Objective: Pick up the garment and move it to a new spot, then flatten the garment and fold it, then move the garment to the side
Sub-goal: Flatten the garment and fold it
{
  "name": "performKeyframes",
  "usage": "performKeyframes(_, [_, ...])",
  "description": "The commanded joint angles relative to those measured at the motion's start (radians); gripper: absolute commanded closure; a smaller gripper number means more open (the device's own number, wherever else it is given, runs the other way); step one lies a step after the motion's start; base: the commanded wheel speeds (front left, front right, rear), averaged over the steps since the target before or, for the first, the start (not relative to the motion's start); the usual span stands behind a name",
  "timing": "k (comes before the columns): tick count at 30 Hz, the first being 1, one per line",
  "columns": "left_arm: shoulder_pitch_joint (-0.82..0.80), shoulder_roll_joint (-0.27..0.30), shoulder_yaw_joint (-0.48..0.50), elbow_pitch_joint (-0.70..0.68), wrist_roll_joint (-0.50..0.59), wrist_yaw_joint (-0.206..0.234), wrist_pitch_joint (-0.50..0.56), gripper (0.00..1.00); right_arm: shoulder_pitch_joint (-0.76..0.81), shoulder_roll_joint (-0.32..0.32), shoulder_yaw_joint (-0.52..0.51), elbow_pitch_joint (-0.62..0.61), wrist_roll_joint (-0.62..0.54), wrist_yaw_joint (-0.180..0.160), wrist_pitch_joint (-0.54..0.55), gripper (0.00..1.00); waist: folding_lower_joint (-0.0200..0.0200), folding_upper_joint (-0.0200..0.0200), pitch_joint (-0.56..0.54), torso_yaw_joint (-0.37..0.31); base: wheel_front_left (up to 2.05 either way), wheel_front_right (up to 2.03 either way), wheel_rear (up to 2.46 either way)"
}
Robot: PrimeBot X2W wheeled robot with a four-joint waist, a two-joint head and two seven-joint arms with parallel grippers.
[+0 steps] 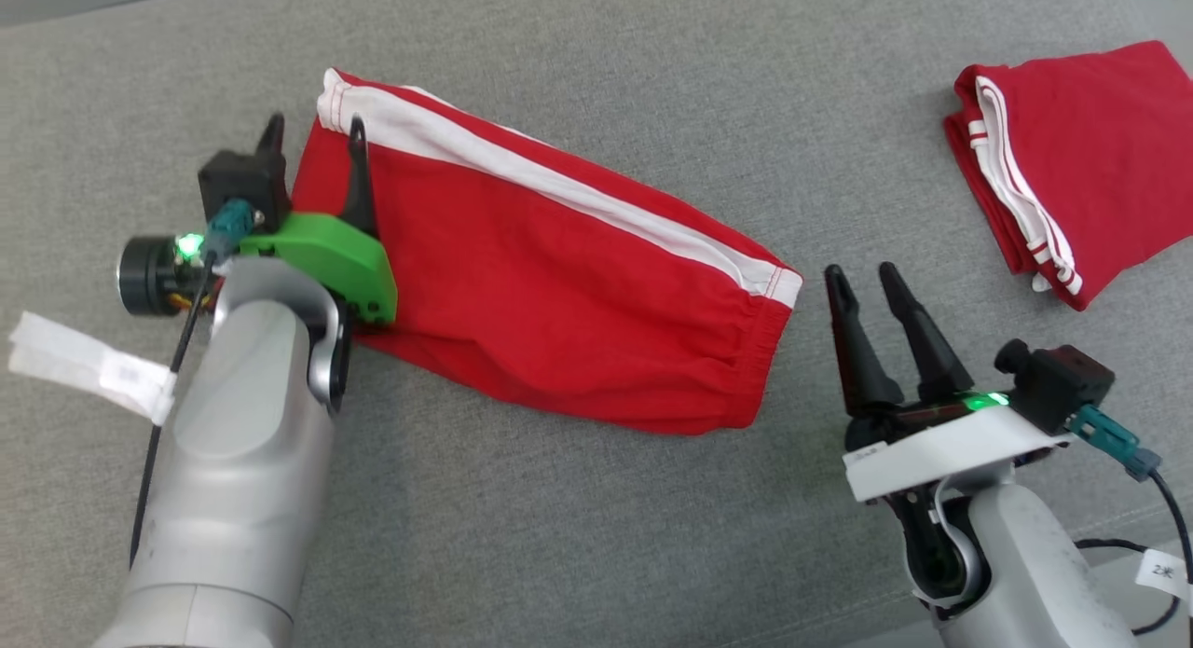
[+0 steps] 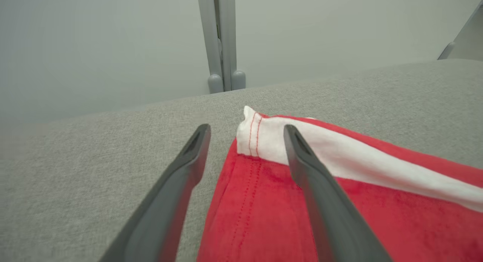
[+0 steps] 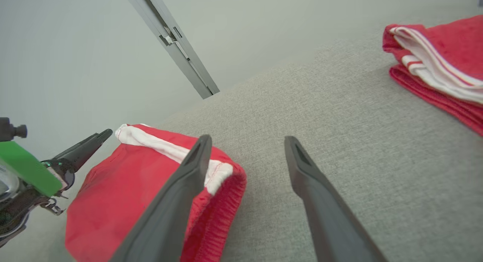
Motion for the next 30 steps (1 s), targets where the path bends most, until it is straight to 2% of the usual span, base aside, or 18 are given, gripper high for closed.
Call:
performKeyframes(1, [0.022,0.003,0.007,0.015,-0.007,-0.005,0.0,0.0,0.018,-0.003,-0.021,-0.002,-0.018,-0.001,-0.004,0.0,0.0,0.0,-0.026,0.005,0.0,0.0,0.0])
performKeyframes(7, [0.034,0.012,0.008,0.123,-0.03,-0.03,0.006,0.0,0.037,-0.003,-0.095,0.005,-0.098,-0.001,-0.004,0.0,0.0,0.0,-0.047,0.012,0.0,0.0,0.0])
performKeyframes(14, [0.004,0.006,-0.005,0.257,-0.06,-0.055,0.085,0.01,0.039,-0.003,-0.117,0.026,-0.123,-0.001,-0.004,0.0,0.0,0.0,-0.057,0.017,0.0,0.0,0.0])
performKeyframes(15, [0.005,0.005,-0.008,0.275,-0.06,-0.059,0.096,0.71,0.037,-0.003,-0.121,0.029,-0.133,-0.001,-0.004,0.0,0.0,0.0,-0.058,0.016,0.0,0.0,0.0])
performKeyframes(16, [0.004,0.005,-0.009,0.285,-0.065,-0.062,0.102,1.0,0.035,-0.003,-0.123,0.031,-0.144,-0.001,-0.004,0.0,0.0,0.0,-0.059,0.016,0.0,0.0,0.0])
performKeyframes(20, [0.003,0.001,-0.011,0.315,-0.09,-0.069,0.112,1.0,0.034,-0.003,-0.143,0.037,-0.185,-0.001,-0.004,0.0,0.0,0.0,-0.07,0.021,0.0,0.0,0.0])
performKeyframes(30, [0.066,-0.006,0.003,0.307,-0.14,-0.057,0.02,1.0,0.079,-0.003,-0.168,0.06,-0.229,-0.001,-0.004,0.0,0.0,0.0,-0.155,0.089,0.0,0.0,0.0])
